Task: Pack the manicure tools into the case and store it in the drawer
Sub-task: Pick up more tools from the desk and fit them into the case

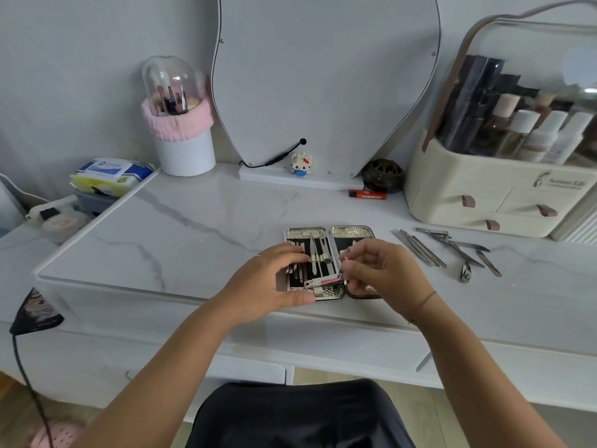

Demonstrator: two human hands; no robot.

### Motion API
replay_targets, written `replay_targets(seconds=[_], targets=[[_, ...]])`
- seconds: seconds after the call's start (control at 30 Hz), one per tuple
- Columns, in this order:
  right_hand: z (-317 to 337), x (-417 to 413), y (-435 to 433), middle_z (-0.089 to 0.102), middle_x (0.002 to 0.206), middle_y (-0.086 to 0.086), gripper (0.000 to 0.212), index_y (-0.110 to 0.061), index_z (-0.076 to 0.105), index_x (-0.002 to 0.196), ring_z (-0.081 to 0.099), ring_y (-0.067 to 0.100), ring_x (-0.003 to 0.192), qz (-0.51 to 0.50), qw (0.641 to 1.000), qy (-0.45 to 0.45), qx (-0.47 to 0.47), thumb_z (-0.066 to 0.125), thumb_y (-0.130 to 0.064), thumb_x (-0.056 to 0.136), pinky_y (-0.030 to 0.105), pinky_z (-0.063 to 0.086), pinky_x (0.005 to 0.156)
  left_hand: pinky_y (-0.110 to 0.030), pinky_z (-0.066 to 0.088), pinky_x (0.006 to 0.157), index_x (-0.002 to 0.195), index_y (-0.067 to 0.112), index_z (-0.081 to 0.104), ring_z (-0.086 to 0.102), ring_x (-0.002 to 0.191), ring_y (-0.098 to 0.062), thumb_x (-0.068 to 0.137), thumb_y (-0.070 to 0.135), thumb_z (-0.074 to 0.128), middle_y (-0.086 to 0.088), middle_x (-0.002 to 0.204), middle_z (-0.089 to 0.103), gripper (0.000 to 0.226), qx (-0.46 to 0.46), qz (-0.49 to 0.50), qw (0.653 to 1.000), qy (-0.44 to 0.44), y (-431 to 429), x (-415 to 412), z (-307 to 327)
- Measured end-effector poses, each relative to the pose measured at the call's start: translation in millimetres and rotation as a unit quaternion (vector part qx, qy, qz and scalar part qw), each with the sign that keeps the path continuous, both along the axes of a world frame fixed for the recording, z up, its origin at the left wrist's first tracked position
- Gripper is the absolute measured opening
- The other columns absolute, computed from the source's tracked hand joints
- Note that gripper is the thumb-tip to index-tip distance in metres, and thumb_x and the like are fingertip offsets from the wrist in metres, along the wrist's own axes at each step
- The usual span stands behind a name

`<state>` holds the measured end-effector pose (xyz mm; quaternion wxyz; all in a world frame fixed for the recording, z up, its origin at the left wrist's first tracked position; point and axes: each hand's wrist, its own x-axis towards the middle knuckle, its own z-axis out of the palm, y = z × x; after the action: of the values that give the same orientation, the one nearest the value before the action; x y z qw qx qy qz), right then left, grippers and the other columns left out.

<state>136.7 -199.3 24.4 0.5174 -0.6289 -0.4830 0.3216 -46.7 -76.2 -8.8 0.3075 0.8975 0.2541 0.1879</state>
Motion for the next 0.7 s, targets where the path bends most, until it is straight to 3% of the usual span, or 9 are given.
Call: replay_targets(seconds=[0.13, 0.23, 0.3, 0.4, 0.47, 0.53, 0.7], targets=[[8, -8, 14, 0.061, 0.058, -0.002, 0.005, -0.012, 0.067, 0.079, 0.054, 0.008, 0.046, 0.027, 0.986, -0.155, -0.046, 0.072, -0.011, 0.078, 0.023, 0.048, 0.049, 0.0, 0.018, 0.096, 0.128, 0.03, 0.053, 0.028, 0.126, 0.012, 0.067, 0.051, 0.075, 0.021, 0.139, 0.037, 0.068, 0.004, 0.005, 1.0, 0.0, 0, 0, 0], [10, -17, 25, 0.06, 0.059, -0.009, 0.008, -0.018, 0.07, 0.078, 0.052, 0.002, 0.05, 0.06, 0.953, -0.288, -0.065, 0.076, -0.022, 0.074, 0.014, 0.043, 0.055, 0.003, 0.015, 0.094, 0.129, 0.031, 0.052, 0.023, 0.125, 0.017, 0.068, 0.051, 0.074, 0.022, 0.141, 0.036, 0.068, 0.005, 0.006, 1.0, 0.001, 1, 0, -1], [7, -22, 29, 0.054, 0.057, -0.012, 0.01, -0.02, 0.07, 0.077, 0.049, 0.002, 0.053, 0.076, 0.936, -0.337, -0.069, 0.076, -0.026, 0.073, 0.015, 0.041, 0.059, 0.004, 0.015, 0.092, 0.129, 0.032, 0.052, 0.022, 0.124, 0.019, 0.068, 0.052, 0.074, 0.023, 0.141, 0.035, 0.068, 0.004, 0.007, 1.0, 0.0, 1, 0, -2], [3, -26, 32, 0.049, 0.056, -0.013, 0.009, -0.022, 0.069, 0.076, 0.046, 0.002, 0.054, 0.076, 0.928, -0.36, -0.067, 0.075, -0.028, 0.074, 0.022, 0.042, 0.068, -0.002, 0.018, 0.097, 0.128, 0.032, 0.053, 0.024, 0.126, 0.016, 0.068, 0.052, 0.074, 0.022, 0.142, 0.037, 0.067, 0.002, 0.004, 1.0, -0.003, 1, 0, -2], [3, -25, 31, 0.05, 0.057, -0.012, 0.008, -0.021, 0.07, 0.076, 0.046, 0.003, 0.053, 0.07, 0.937, -0.337, -0.065, 0.076, -0.026, 0.074, 0.02, 0.041, 0.064, -0.009, 0.02, 0.101, 0.128, 0.032, 0.052, 0.025, 0.128, 0.013, 0.068, 0.053, 0.074, 0.02, 0.143, 0.038, 0.067, 0.007, 0.005, 1.0, -0.002, 1, 0, -2], [3, -21, 27, 0.051, 0.059, -0.011, 0.009, -0.018, 0.069, 0.079, 0.046, 0.003, 0.053, 0.066, 0.944, -0.315, -0.066, 0.076, -0.023, 0.074, 0.018, 0.041, 0.059, -0.007, 0.019, 0.1, 0.128, 0.031, 0.052, 0.025, 0.127, 0.014, 0.068, 0.054, 0.073, 0.019, 0.143, 0.038, 0.068, 0.013, 0.006, 1.0, 0.0, 2, 0, -3], [1, -20, 23, 0.058, 0.066, -0.007, 0.013, -0.014, 0.07, 0.082, 0.05, 0.006, 0.06, 0.042, 0.938, -0.336, -0.072, 0.075, -0.024, 0.076, 0.024, 0.046, 0.064, -0.003, 0.017, 0.097, 0.129, 0.03, 0.052, 0.024, 0.125, 0.015, 0.068, 0.053, 0.073, 0.019, 0.142, 0.037, 0.068, 0.017, 0.007, 1.0, 0.0, 1, 0, -3]])
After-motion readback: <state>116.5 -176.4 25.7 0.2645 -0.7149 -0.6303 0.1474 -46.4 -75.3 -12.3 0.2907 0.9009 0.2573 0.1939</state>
